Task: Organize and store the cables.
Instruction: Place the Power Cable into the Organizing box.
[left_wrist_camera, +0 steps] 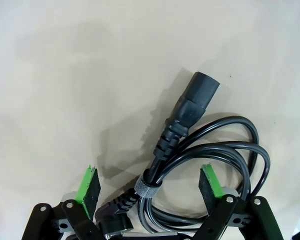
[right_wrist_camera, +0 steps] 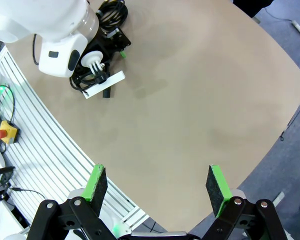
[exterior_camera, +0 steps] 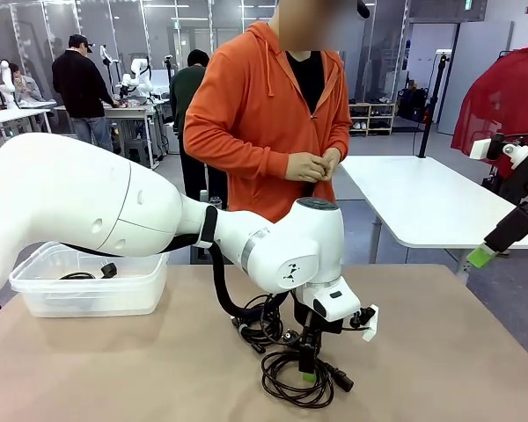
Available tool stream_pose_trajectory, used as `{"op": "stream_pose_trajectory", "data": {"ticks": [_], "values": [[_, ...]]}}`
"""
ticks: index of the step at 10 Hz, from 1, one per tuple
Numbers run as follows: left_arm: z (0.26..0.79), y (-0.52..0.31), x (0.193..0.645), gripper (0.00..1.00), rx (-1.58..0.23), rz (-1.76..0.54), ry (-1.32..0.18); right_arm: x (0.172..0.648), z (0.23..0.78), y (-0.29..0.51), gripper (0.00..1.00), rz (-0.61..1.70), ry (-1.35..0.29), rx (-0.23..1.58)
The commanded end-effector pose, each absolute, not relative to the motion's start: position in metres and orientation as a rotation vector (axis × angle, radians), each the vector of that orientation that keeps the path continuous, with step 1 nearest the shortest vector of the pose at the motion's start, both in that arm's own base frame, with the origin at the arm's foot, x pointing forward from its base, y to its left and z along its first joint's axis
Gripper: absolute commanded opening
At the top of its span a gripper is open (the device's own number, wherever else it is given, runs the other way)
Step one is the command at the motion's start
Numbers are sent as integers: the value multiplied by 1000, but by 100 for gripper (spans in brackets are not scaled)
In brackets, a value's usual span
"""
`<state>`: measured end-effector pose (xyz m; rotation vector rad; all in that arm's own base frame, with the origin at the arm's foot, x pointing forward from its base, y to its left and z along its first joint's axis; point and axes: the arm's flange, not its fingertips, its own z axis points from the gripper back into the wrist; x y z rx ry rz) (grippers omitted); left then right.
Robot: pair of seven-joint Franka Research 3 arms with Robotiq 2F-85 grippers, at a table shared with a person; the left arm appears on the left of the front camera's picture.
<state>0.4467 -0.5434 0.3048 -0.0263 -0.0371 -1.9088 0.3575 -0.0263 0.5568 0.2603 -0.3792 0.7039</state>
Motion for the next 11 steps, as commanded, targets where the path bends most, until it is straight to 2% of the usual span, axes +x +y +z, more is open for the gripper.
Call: {"op": "stream_pose_trajectory", "data": {"ticks": [1,3,4,6,7,8,11], "values": [[308,-547,450,79,-17,-1920,-36,357,558,-27,100,704,-372,249],[310,-545,448,21,-11,-1918,-27,357,558,-27,100,704,-372,249],[312,-544,448,0,-2,-1917,-21,357,558,-27,100,704,-372,249],[312,-542,448,0,12,-1916,-6,357,558,-27,100,704,-372,249],[312,-541,448,5,13,-1908,-3,357,558,-27,100,704,-372,249],[313,-538,448,0,18,-1900,4,357,558,-27,100,704,-372,249],[318,-539,447,0,38,-1885,-11,357,558,-27,100,704,-372,249]]}}
